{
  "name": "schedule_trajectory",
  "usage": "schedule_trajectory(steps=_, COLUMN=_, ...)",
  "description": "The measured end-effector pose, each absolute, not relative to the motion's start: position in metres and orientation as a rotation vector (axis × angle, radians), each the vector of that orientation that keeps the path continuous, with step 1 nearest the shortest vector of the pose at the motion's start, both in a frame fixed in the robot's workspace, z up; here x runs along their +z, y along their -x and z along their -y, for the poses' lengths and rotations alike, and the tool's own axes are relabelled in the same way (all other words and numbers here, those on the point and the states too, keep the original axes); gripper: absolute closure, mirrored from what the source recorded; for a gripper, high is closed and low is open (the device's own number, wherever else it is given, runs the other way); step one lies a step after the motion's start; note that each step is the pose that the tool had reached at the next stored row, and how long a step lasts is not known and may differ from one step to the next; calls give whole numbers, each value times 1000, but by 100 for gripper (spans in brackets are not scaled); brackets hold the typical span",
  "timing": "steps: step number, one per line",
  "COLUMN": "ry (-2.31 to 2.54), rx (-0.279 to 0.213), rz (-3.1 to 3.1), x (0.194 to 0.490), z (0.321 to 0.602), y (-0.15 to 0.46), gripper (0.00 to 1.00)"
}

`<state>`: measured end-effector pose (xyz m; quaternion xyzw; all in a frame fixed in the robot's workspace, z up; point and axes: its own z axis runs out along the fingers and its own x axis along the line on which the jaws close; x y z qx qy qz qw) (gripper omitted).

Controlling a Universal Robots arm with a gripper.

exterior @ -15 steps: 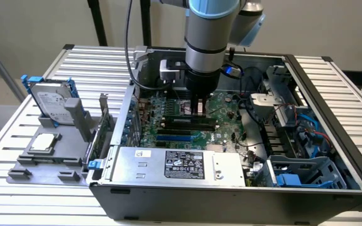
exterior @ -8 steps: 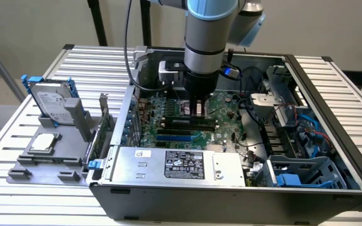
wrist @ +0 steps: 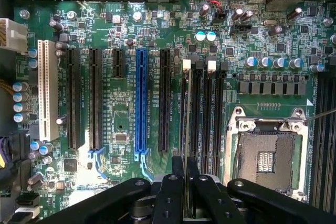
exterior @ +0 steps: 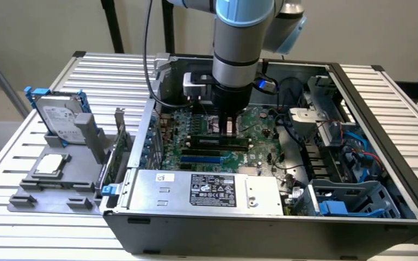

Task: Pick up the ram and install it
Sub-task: 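Insert the ram into the slot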

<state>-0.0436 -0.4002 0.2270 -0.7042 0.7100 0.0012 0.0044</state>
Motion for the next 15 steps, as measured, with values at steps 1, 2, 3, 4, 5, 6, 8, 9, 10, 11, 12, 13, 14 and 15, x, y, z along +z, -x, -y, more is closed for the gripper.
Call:
schedule_trajectory(steps=1, ry=2207, rx=4, rz=-2222, x=227, z=400, y=44, gripper=86)
schedule_trajectory(steps=2, ry=2209, rx=5, rz=-2220, x=227, z=400, y=44, gripper=86)
schedule_trajectory(steps=3, ry=2210, rx=6, rz=-2218, x=227, z=400, y=44, gripper=86)
schedule_trajectory(steps=4, ry=2211, rx=7, rz=-2216, x=227, z=400, y=44, gripper=86)
schedule_trajectory(steps=5, ry=2212, rx=7, rz=-2215, x=227, z=400, y=44, gripper=86)
schedule_trajectory(steps=6, ry=2213, rx=8, rz=-2214, x=227, z=400, y=44, gripper=86)
schedule_trajectory(steps=8, ry=2214, rx=8, rz=-2213, x=227, z=400, y=43, gripper=86)
schedule_trajectory(steps=9, ry=2215, rx=8, rz=-2212, x=227, z=400, y=43, gripper=86)
schedule_trajectory(steps=10, ry=2215, rx=8, rz=-2212, x=227, z=400, y=42, gripper=86)
schedule_trajectory(steps=11, ry=2216, rx=8, rz=-2211, x=227, z=400, y=42, gripper=86)
schedule_trajectory(steps=12, ry=2216, rx=8, rz=-2211, x=227, z=400, y=42, gripper=86)
schedule_trajectory(steps=13, ry=2216, rx=8, rz=-2211, x=227, z=400, y=42, gripper=86)
schedule_trajectory(steps=14, ry=2216, rx=8, rz=-2211, x=227, z=400, y=42, gripper=86)
schedule_trajectory(steps=15, ry=2217, rx=8, rz=-2210, x=226, z=400, y=42, gripper=86)
